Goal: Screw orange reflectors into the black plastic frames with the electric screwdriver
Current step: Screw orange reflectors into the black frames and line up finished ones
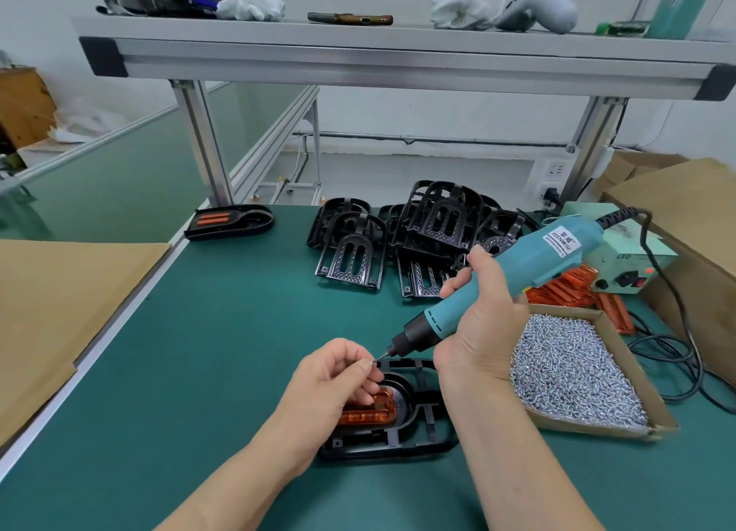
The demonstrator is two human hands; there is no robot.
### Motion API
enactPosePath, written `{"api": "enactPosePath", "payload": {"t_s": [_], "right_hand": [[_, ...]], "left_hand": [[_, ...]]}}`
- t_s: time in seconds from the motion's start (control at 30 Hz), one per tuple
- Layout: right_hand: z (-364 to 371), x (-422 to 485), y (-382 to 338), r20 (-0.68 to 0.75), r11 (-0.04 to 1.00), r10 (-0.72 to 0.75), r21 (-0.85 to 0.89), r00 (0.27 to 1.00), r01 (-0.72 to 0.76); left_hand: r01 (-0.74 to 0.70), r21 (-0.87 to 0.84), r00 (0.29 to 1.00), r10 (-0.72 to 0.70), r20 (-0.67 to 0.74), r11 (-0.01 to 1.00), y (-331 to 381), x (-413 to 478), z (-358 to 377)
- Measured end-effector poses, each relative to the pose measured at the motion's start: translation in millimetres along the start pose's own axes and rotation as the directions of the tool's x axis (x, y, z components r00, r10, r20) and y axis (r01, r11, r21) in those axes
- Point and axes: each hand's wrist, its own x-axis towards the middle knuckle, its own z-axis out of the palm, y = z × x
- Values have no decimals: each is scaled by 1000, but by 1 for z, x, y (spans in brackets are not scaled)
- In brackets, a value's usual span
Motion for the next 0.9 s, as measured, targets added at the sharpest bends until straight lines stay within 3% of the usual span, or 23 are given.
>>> {"api": "enactPosePath", "payload": {"t_s": [0.27, 0.47, 0.63, 0.77, 0.9], "right_hand": [[2, -2, 1, -37, 1000, 16, 1, 999, -16], [2, -2, 0, -39, 1000, 12, 2, 999, -12], [1, -4, 2, -33, 999, -27, -25, 999, 26], [1, -8, 4, 5, 994, -92, -52, 996, 92], [-1, -7, 7, 16, 991, -107, -84, 994, 108]], "left_hand": [[-49, 8, 995, 49, -89, 999, -1, -5, 3], [-189, 318, 954, 251, -165, 929, 4, -7, 2], [-285, 607, 908, 412, -79, 742, 7, -4, 2], [-314, 662, 891, 451, -41, 680, 1, -3, 3], [-292, 664, 902, 429, -48, 688, -5, -2, 3]]}}
